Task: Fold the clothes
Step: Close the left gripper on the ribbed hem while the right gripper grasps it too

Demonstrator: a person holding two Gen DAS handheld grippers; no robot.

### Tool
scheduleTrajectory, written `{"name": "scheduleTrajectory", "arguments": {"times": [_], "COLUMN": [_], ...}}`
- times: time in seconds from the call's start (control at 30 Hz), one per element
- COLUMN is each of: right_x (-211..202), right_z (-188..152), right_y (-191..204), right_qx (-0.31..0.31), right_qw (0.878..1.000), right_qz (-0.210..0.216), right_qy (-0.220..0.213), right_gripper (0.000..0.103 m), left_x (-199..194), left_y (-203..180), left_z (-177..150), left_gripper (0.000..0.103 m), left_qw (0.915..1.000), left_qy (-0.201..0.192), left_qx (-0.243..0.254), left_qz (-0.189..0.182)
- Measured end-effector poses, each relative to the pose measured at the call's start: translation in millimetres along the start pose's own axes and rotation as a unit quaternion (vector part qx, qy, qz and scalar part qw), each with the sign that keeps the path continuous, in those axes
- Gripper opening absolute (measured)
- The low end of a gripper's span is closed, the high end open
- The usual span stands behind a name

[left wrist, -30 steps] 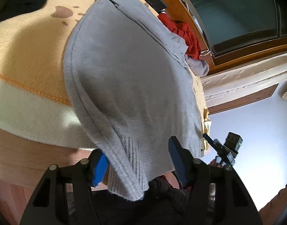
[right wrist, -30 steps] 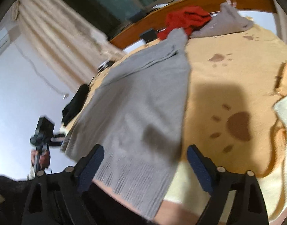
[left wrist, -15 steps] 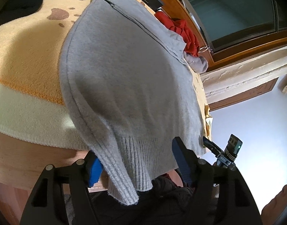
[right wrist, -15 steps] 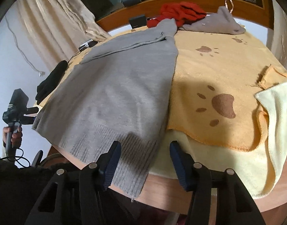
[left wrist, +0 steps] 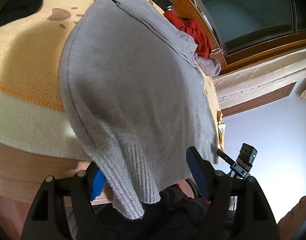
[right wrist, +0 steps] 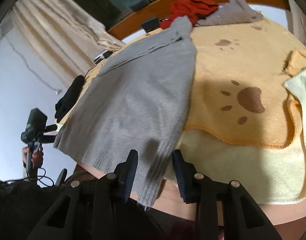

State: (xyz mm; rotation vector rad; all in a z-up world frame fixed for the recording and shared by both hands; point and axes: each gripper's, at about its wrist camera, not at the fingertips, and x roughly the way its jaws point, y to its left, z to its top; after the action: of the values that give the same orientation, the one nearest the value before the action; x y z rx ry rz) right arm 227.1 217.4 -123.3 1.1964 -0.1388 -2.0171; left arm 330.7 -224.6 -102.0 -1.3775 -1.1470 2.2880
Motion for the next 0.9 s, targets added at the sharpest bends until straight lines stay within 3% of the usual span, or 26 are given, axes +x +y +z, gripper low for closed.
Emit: {"name": "scheduleTrajectory", "arguments": {"times": [0.33, 0.63, 0.7, 0.73, 0.8, 0.87, 0.9], "right_x": [5.4, 8.2, 8.8, 8.5, 8.0, 3.7, 0.1], "right_z": [7.0, 0.3, -1.0, -0.9, -0.7, 0.7, 2.0], "right_y": [13.0, 14.1, 16.8, 17.9, 20.2, 20.4, 19.8], "right_qx": [-0.051, -0.049, -0.055, -0.058, -0.065, -0.065, -0.062], "right_qw": [0.997, 0.998, 0.997, 0.997, 0.996, 0.995, 0.996], "right_qz": [-0.053, -0.039, -0.047, -0.053, -0.065, -0.069, -0.066], "right_qy": [-0.003, 0.017, 0.016, 0.013, 0.009, 0.001, -0.005], "right_gripper": [0.039, 0.039, 0.033, 0.027, 0.019, 0.014, 0.013], "left_x": [-0.3, -0.7, -0.6, -0.3, 0.7, -1.1, -2.0], "left_y": [2.0, 1.5, -0.4, -2.2, -6.8, -6.5, -5.8], "left_z": [-0.6, -1.3, -1.8, -2.2, -2.9, -3.8, -3.7], "left_gripper": [0.079, 0.079, 0.078, 0.075, 0.055, 0.022, 0.02], "left_qw": [1.0, 1.0, 1.0, 0.9999, 0.999, 0.9986, 0.9988], "left_qy": [-0.002, -0.002, -0.003, -0.004, -0.008, -0.01, -0.011], "left_qx": [-0.001, 0.003, 0.007, 0.011, 0.021, 0.022, 0.02], "left_qz": [-0.005, -0.002, 0.006, 0.013, 0.038, 0.047, 0.044]}}
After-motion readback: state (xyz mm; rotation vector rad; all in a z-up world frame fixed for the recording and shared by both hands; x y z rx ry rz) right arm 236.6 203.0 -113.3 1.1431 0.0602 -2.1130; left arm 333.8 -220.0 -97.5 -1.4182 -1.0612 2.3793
